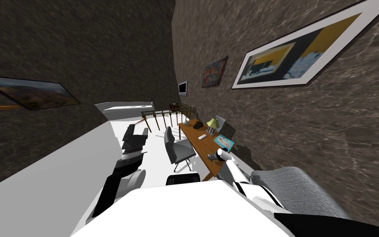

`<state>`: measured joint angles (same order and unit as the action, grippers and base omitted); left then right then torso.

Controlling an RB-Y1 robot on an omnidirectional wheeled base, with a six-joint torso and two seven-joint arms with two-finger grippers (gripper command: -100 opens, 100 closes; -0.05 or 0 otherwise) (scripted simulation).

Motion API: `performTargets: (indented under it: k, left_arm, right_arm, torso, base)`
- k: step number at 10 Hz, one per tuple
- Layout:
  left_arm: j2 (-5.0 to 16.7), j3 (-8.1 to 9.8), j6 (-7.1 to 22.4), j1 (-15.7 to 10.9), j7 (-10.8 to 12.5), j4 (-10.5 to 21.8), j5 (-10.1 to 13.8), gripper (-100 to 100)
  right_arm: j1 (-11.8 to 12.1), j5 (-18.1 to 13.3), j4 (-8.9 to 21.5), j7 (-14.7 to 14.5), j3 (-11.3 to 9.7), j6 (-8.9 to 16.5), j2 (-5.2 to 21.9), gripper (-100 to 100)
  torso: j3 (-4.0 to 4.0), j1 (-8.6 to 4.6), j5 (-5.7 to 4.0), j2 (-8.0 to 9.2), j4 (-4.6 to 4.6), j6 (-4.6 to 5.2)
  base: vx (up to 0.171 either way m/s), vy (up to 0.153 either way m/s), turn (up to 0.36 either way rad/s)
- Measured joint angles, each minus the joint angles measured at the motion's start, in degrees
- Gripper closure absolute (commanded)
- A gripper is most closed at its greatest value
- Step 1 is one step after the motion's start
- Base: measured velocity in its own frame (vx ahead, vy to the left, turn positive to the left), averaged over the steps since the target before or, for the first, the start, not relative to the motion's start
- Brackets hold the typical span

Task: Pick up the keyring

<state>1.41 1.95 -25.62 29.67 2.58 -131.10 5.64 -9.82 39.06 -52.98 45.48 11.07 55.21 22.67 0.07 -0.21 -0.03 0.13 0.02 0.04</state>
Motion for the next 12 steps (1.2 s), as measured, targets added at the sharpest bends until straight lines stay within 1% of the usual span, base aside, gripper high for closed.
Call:
performTargets:
  k: [1,2,3,7,10,11,12]
  left_arm:
    - [0.00,0.00,0.00,0.00,0.00,0.00,0.00,0]
    - [0.00,0.00,0.00,0.00,0.00,0.00,0.00,0]
    - [0.00,-0.01,0.00,0.00,0.00,0.00,0.00,0]
    - [0.00,0.00,0.00,0.00,0.00,0.00,0.00,0]
    - [0.00,0.00,0.00,0.00,0.00,0.00,0.00,0]
    - [0.00,0.00,0.00,0.00,0.00,0.00,0.00,0]
    - [0.00,0.00,0.00,0.00,0.00,0.00,0.00,0]
  right_arm:
    - [-0.02,0.05,0.13,-0.01,0.04,0.18,0.04,0]
    - [-0.01,0.05,0.12,-0.01,0.04,0.16,0.04,-100]
    - [-0.43,-0.31,1.05,0.10,0.20,-0.39,-0.32,-100]
    - [-3.44,-2.04,6.95,0.55,0.86,-4.09,-2.01,-100]
    - [-5.14,-3.06,10.39,0.78,1.29,-6.31,-3.03,-100]
    - [-5.20,-3.10,10.52,0.79,1.30,-6.47,-3.06,100]
    - [-5.19,-3.10,10.51,0.79,1.30,-6.46,-3.06,100]
  torso:
    - [-0.01,0.10,0.01,-0.03,0.00,-0.01]
    - [-0.04,0.17,0.03,-0.07,-0.01,-0.01]
    - [-0.03,0.13,0.02,-0.05,-0.01,-0.04]
    - [0.01,0.00,0.00,0.01,0.01,-0.02]
    - [-0.01,0.09,0.02,-0.02,0.00,-0.01]
    - [-0.03,0.14,0.03,-0.06,-0.01,0.00]
    - [-0.04,0.18,0.04,-0.09,-0.01,0.00]
  base:
    - [0.000,0.000,0.000]
    - [-0.016,-0.026,0.104]
    - [-0.031,-0.046,0.084]
    - [-0.032,-0.052,0.071]
    - [-0.019,-0.026,0.043]
    - [0.000,0.000,0.000]
    - [0.000,0.000,0.000]
